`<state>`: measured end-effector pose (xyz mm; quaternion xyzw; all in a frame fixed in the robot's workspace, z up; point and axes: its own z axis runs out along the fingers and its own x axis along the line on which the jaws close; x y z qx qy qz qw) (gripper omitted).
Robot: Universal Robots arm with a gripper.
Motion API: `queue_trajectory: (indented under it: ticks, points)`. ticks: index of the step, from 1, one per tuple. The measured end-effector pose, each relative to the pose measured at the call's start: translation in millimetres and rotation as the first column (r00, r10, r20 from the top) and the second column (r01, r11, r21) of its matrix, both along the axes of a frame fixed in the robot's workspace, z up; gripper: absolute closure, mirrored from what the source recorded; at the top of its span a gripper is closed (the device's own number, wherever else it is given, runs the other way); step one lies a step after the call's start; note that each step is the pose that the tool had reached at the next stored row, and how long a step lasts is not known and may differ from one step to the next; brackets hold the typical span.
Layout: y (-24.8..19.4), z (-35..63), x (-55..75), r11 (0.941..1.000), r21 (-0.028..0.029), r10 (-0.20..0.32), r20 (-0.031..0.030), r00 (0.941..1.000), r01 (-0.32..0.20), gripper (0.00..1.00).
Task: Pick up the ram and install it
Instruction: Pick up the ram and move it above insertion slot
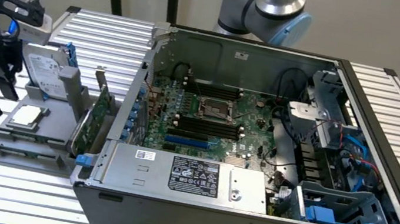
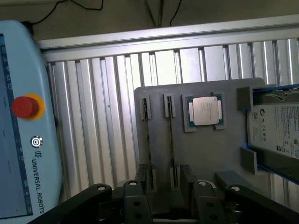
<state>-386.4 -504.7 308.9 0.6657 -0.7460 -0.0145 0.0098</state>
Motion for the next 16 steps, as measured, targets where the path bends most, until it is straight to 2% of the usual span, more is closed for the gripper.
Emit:
queue_trajectory:
  ticks: [11, 16]
  points:
    - [-0.2, -20.2, -0.1, 1.0, 0.0, 0.004, 0.0004, 1.0, -0.004, 0.58]
    - [-3.7, -29.1, -0.1, 1.0, -0.0002, 0.008, 0.0002, 1.0, -0.008, 0.58]
